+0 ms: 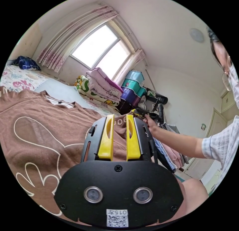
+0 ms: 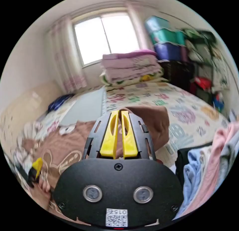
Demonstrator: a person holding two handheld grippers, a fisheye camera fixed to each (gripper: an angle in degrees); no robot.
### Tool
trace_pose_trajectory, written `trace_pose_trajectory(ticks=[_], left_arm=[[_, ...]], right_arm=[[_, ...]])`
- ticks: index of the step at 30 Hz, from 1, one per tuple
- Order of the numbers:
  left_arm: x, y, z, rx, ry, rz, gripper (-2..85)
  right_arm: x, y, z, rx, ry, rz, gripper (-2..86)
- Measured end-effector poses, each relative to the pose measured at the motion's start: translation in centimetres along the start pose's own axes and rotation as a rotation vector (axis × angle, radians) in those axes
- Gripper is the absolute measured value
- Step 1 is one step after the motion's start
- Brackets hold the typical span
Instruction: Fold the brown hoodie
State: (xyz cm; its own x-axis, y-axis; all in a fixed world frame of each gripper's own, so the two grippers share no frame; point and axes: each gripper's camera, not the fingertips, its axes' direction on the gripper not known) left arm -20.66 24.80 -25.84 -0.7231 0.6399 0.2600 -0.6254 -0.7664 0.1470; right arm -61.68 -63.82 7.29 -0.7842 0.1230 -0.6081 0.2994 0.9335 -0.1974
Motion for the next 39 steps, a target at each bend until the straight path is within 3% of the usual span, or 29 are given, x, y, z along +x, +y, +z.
trace_pose_trajectory(ticks=[2, 4, 7, 10, 15, 20, 23, 25, 27, 29, 33, 36, 39], left_arm=[[0.2, 0.4, 0.8, 0.008, -0.019, 0.024, 8.6], [-0.1, 0.5, 1.4, -0.003, -0.071, -0.021, 9.2], [-1.1, -0.7, 1.0, -0.066, -0.155, -0.248, 9.7], [0.2, -2.2, -0.1, -0.069, -0.223, -0.222, 10.4], [2.1, -4.2, 5.1, -0.263, -0.277, -0.106, 13.5], [8.2, -4.6, 20.2, -0.473, -0.163, 0.086, 17.1], [10.9, -3.5, 30.8, -0.602, -0.229, 0.183, 17.9], [11.9, -2.3, 36.5, -0.669, -0.311, 0.254, 16.3], [11.8, 0.2, 42.3, -0.838, -0.429, 0.324, 6.1], [10.5, 3.4, 46.6, -0.962, -0.458, 0.347, 2.9], [8.8, 2.0, 44.1, -0.835, -0.389, 0.217, 1.7], [9.2, 0.1, 36.6, -0.662, -0.365, 0.233, 1.5], [8.1, -0.3, 24.3, -0.478, -0.242, 0.114, 1.6]], right_arm=[[-10.8, 5.3, -5.6, -0.083, -0.161, -0.37, 1.6], [-16.3, 11.8, -9.0, -0.179, -0.257, -0.542, 2.0], [-19.3, 22.3, -10.8, -0.378, -0.25, -0.601, 2.9], [-16.6, 27.7, -11.6, -0.482, -0.207, -0.472, 2.3], [-9.8, 29.0, -13.8, -0.563, -0.34, -0.163, 0.0], [-3.3, 29.4, -15.7, -0.552, -0.465, -0.065, -0.4], [0.5, 27.0, -16.5, -0.534, -0.529, -0.056, -0.5], [2.5, 25.9, -16.8, -0.53, -0.471, -0.086, -0.5], [4.8, 25.3, -17.0, -0.533, -0.428, -0.083, -0.5], [7.6, 24.5, -17.5, -0.565, -0.503, -0.068, -0.5], [11.1, 23.6, -19.4, -0.523, -0.587, -0.052, -0.4], [13.9, 23.4, -20.3, -0.489, -0.612, -0.031, -0.2], [17.2, 23.5, -20.3, -0.456, -0.635, -0.014, 0.4]])
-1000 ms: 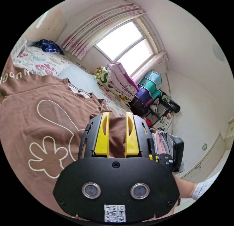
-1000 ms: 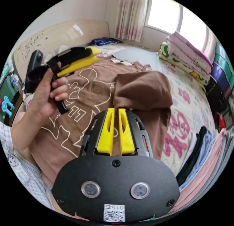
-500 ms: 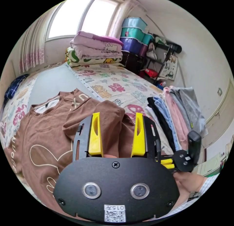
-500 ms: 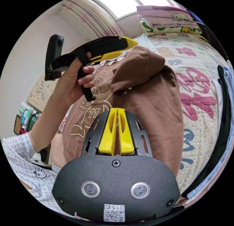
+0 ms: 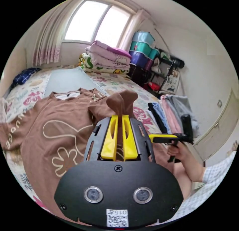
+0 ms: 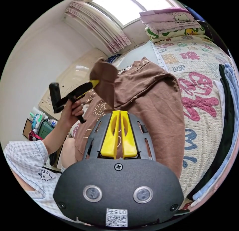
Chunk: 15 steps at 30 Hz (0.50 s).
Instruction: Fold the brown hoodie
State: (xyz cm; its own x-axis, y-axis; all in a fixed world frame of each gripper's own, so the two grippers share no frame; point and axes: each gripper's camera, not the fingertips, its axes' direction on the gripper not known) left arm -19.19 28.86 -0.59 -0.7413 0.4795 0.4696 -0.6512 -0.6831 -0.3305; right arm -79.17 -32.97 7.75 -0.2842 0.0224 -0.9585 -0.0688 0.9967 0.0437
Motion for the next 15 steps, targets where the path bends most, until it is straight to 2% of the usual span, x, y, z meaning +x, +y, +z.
trace_pose_trajectory(ticks=[1, 2, 4, 8, 15], left_arm=[[-1.8, 2.7, -3.0, -0.001, 0.074, -0.036, 1.9], [-3.2, 5.3, -4.8, -0.073, 0.121, -0.049, 2.4], [-5.0, 9.4, -6.8, -0.183, 0.13, -0.076, 3.9], [-7.7, 16.2, -10.4, -0.19, 0.146, -0.17, 6.8], [-7.5, 16.7, -6.6, -0.183, 0.117, -0.257, 10.2]], right_arm=[[1.0, 0.2, -0.5, 0.011, -0.008, -0.011, 1.0], [1.9, 0.4, -0.8, 0.01, -0.015, -0.024, 1.8], [3.1, 0.7, -0.6, -0.005, -0.02, -0.044, 3.1], [3.8, 2.8, 1.5, -0.052, -0.054, -0.125, 5.6], [4.7, 6.2, 4.9, -0.133, -0.077, -0.284, 8.3]])
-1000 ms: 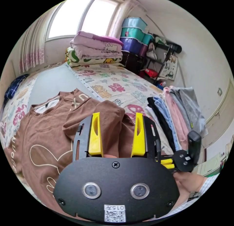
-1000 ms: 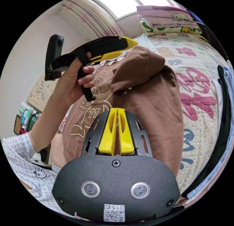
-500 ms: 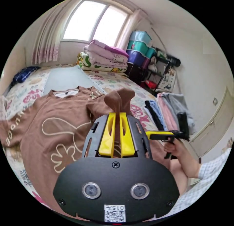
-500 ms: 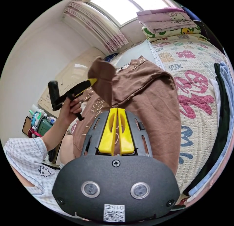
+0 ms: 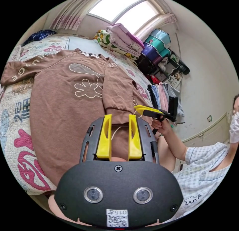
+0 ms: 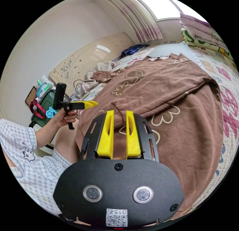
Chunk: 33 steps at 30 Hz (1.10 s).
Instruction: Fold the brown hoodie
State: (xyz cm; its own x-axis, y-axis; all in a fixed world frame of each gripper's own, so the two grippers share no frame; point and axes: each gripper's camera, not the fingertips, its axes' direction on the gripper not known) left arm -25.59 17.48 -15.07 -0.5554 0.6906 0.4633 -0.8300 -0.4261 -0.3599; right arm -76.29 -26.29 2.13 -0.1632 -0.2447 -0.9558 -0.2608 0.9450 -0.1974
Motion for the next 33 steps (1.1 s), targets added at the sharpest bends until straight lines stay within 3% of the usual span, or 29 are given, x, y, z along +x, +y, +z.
trace_pose_trajectory(ticks=[4, 11, 21, 26, 33], left_arm=[[0.5, -1.3, 4.3, -0.042, -0.128, -0.037, 9.9], [2.5, -2.3, 8.8, -0.082, -0.328, -0.003, 4.8], [4.1, -4.1, 7.7, -0.07, -0.288, 0.021, 0.9], [4.1, -3.2, 7.4, -0.058, -0.28, -0.001, 1.5], [3.9, -3.5, 7.5, -0.04, -0.238, -0.034, 6.2]], right_arm=[[2.2, 0.6, 2.6, -0.142, 0.103, -0.04, 9.3], [11.2, 2.8, 2.8, -0.165, 0.088, 0.017, 6.2], [20.2, 8.9, 2.4, -0.154, 0.041, -0.05, 6.3], [20.4, 13.5, 5.3, -0.187, 0.161, -0.233, 11.1], [22.8, 17.8, 11.3, -0.254, 0.281, -0.356, 10.0]])
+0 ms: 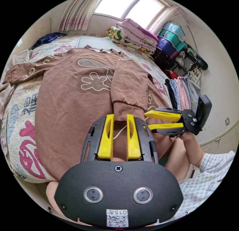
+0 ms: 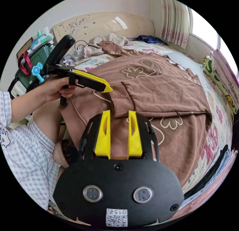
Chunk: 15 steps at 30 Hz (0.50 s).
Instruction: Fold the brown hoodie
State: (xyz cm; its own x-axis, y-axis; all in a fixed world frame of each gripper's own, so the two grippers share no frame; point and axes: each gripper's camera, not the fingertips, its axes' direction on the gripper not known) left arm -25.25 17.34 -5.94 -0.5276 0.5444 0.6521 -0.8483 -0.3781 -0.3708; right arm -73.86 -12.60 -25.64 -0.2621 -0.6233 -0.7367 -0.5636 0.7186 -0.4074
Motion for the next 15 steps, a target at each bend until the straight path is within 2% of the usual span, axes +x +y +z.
trace_pose_trajectory(ticks=[2, 4, 8, 15], left_arm=[[0.0, -0.4, 1.0, -0.033, -0.012, 0.003, 3.7], [-0.2, -0.4, 0.9, -0.025, -0.05, 0.018, 2.1], [-1.9, -0.8, 0.3, -0.044, 0.014, -0.007, 1.0], [-1.7, -0.8, -1.4, -0.036, -0.008, 0.027, 0.7]], right_arm=[[0.2, 1.0, 2.7, -0.026, 0.084, -0.035, 6.6], [0.6, 1.9, 3.9, -0.043, 0.078, -0.064, 1.8], [0.8, 4.2, 7.6, -0.083, 0.096, -0.139, 1.2], [2.2, 6.2, 12.4, -0.04, 0.095, -0.149, 2.7]])
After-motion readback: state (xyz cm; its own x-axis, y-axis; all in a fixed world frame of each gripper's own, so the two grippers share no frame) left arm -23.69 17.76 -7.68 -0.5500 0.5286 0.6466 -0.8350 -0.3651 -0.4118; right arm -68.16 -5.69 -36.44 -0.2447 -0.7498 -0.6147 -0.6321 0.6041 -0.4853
